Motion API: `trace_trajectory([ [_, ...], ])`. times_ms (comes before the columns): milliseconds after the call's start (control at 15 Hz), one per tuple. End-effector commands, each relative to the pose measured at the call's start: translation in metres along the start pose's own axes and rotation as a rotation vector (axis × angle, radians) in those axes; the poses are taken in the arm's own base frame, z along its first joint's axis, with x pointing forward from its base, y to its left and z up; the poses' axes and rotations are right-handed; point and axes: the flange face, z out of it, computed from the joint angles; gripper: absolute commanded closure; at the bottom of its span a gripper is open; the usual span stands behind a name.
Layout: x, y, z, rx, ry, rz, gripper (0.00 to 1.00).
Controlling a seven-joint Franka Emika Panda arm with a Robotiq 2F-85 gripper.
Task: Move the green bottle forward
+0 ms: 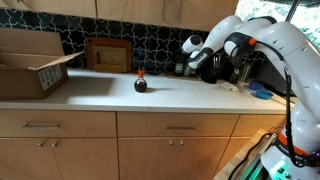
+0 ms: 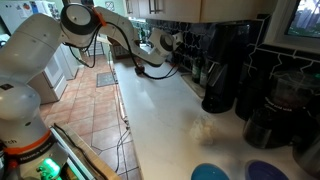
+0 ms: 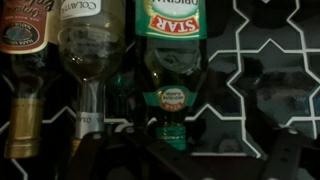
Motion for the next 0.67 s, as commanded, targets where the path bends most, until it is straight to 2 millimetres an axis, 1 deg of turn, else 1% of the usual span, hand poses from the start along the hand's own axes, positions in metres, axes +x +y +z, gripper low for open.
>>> trace_trajectory([
  [0,0.002,0.000,0.005,0.001,0.013,0.001,0.00],
  [267,0.008,0.005,0.018,0.008,0.043,0.003,0.00],
  [600,0.000,0.014,0.037,0.007,0.042,-0.011,0.00],
])
